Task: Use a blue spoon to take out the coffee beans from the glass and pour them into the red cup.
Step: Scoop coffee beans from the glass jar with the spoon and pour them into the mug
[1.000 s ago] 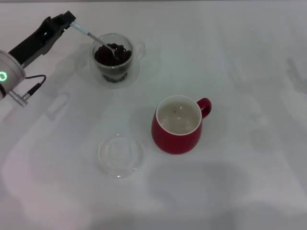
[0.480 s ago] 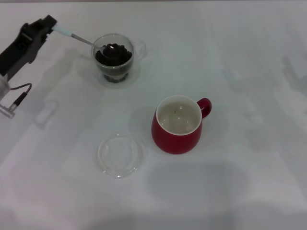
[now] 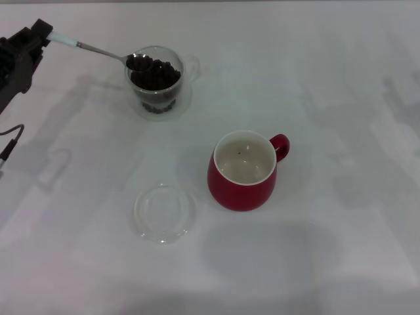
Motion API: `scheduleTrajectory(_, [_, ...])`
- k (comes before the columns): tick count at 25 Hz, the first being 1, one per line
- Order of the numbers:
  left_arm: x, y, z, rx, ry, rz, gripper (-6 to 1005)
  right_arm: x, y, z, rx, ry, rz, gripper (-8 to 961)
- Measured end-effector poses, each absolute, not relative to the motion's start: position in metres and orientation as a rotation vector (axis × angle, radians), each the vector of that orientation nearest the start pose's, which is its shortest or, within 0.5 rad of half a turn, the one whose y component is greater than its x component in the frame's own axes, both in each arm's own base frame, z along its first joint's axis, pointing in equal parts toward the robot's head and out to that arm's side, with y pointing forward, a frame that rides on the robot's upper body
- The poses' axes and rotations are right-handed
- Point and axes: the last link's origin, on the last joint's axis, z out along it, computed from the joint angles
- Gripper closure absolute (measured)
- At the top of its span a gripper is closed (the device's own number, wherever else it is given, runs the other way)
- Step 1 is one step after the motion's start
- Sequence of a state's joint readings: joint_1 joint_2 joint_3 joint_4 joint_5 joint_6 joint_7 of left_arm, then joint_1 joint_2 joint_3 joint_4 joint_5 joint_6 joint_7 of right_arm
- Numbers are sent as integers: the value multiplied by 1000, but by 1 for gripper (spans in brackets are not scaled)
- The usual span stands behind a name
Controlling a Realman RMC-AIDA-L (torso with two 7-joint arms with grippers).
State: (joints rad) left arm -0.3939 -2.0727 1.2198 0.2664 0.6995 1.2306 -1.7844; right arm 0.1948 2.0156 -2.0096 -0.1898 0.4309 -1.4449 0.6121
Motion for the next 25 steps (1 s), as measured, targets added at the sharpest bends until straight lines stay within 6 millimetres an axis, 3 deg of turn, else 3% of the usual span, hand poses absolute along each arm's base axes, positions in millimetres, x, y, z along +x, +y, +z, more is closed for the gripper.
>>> scheduleTrajectory(4, [-296,327,-15,1942,2100,1919,877,360,255,27,-1503,724,1070,213])
scheduleTrajectory(10, [-265,326,-38,2047,1949,1712,877,359,255,26,-1505,723,1074,212])
scheduleTrajectory(15, [-249,323,-40,2095,1818,1654,877,359,256,27,-1506,721,1076,213])
scheduleTrajectory(25, [-230,324,-47,2465,1483,1440,877,352,259,25,-1511,710,1107,212])
